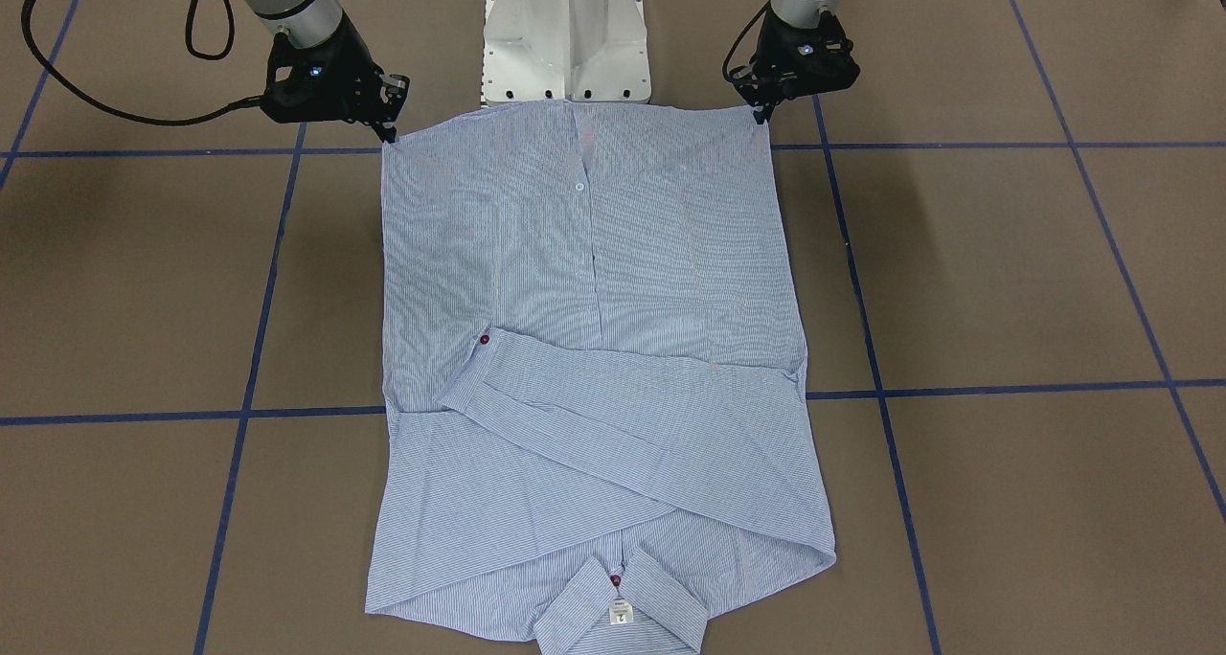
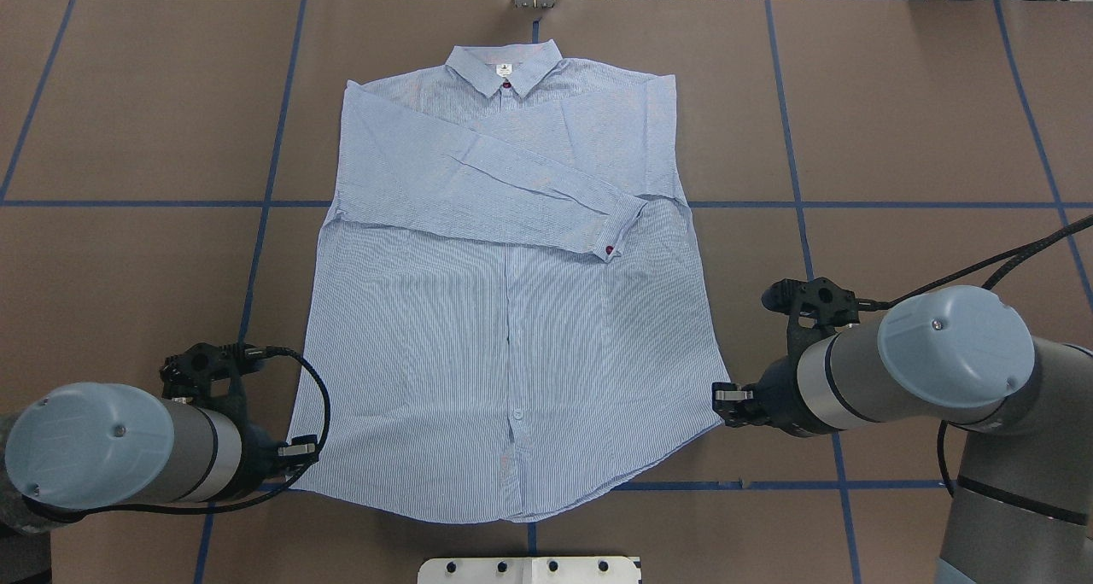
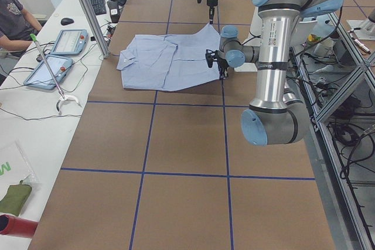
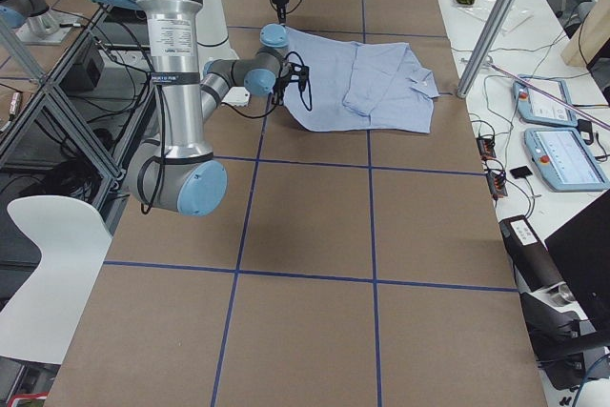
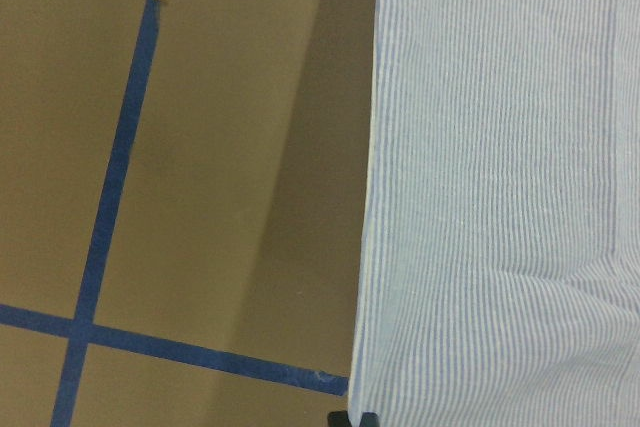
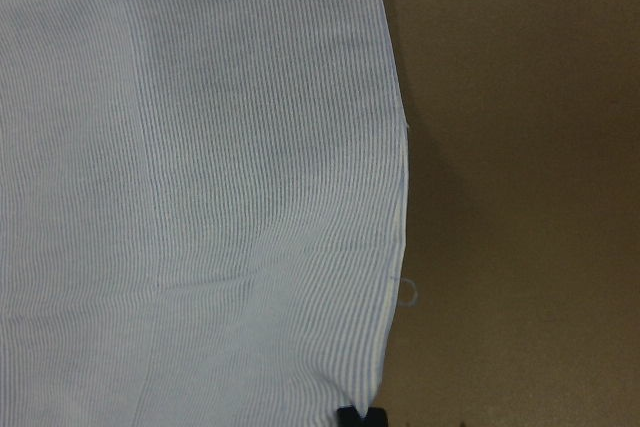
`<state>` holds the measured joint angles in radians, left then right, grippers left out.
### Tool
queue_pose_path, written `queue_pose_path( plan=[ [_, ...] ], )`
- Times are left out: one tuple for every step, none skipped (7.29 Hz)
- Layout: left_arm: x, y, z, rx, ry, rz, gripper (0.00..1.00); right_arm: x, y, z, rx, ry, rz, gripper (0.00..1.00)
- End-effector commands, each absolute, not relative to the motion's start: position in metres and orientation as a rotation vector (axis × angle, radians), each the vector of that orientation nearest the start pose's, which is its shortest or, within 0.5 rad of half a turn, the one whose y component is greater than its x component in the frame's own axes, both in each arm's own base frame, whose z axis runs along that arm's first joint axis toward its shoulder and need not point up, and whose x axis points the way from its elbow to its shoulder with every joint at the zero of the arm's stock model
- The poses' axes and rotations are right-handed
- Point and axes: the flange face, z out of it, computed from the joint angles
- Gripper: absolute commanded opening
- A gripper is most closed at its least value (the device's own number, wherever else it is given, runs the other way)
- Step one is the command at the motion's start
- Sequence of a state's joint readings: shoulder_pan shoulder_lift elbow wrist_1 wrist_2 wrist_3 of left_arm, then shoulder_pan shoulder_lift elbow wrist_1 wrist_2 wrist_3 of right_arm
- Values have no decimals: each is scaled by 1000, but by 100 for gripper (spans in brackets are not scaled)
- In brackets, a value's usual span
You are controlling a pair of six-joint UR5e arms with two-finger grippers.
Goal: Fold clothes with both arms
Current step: 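Close both grippers on the near hem corners and pinch the fabric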
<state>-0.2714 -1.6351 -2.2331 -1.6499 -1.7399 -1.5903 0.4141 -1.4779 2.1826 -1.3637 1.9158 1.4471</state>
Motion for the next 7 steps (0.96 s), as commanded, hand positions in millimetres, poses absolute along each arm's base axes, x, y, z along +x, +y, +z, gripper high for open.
queue_pose_path(
  plan=[
    [412, -239, 325, -52, 813, -203, 0, -390, -285, 315, -69, -946, 120, 0],
    [412, -239, 325, -51, 813, -205, 0, -389, -286, 316, -69, -944, 124, 0],
    [410, -242, 325, -48, 815, -212, 0, -388, -286, 316, -70, -942, 125, 0],
    [410, -243, 326, -48, 812, -214, 0, -387, -287, 317, -70, -943, 127, 0],
    [411, -246, 328, -47, 806, -219, 0, -386, -288, 317, -71, -942, 127, 0],
    [410, -247, 328, -42, 806, -213, 0, -385, -289, 318, -71, -940, 131, 0],
    [407, -251, 328, -31, 807, -204, 0, -384, -291, 318, -69, -941, 134, 0]
  ],
)
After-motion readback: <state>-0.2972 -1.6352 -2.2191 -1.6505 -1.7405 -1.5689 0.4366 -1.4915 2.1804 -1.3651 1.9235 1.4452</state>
